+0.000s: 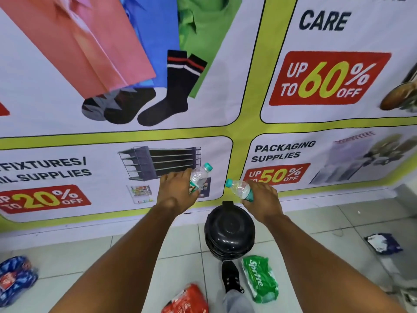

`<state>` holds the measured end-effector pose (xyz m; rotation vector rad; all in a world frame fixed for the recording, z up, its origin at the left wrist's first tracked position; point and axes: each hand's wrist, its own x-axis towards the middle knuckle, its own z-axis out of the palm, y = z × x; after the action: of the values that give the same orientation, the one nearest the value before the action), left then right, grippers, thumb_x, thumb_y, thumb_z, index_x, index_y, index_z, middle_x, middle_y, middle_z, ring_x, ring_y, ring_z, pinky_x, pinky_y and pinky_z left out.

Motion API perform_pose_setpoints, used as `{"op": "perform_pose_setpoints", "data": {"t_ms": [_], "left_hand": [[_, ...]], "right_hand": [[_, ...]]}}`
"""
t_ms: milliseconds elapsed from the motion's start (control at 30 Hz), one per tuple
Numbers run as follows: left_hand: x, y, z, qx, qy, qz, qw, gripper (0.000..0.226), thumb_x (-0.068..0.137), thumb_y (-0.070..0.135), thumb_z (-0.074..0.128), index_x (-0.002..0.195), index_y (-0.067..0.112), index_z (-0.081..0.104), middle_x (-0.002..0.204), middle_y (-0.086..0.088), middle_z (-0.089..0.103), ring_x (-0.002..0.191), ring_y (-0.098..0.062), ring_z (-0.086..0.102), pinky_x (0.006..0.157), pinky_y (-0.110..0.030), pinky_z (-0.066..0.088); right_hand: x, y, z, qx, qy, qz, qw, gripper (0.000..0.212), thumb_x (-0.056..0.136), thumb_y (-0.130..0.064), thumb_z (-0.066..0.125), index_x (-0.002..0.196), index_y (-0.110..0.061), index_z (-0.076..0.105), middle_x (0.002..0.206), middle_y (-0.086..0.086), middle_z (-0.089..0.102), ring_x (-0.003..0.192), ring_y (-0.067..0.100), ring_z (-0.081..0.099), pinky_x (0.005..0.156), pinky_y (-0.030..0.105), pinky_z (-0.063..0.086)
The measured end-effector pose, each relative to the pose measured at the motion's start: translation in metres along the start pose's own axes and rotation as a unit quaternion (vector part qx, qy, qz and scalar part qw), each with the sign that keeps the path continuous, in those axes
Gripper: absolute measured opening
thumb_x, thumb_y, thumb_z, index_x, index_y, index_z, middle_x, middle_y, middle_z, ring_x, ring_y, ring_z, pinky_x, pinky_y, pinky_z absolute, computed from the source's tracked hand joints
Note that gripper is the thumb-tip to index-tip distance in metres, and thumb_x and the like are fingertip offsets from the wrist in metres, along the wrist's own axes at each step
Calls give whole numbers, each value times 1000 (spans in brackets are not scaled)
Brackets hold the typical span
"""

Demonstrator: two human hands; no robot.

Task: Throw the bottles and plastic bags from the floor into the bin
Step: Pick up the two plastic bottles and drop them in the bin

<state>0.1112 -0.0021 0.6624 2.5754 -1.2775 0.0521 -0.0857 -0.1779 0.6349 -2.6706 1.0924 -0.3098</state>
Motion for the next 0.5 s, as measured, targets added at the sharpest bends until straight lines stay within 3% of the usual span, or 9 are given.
{"op": "perform_pose_setpoints", "data": {"t_ms": [133,500], "left_hand": [[14,-3,37,-23,-28,-5,999,70,84,56,60,141,24,36,132,-3,58,119,-26,51,103,-43,37],[49,-5,122,-35,-77,-8,996,71,82,56,63,140,23,39,131,-3,60,119,-27,51,102,-44,38]], "right_hand": [[10,17,40,38,-13,19,999,64,73,-43,78,127,-28,48,118,-2,64,110,22,56,96,41,45],[40,68,101,42,-39,14,998,63,76,-45,74,129,-26,47,120,-1,64,113,22,54,99,39,42]]}}
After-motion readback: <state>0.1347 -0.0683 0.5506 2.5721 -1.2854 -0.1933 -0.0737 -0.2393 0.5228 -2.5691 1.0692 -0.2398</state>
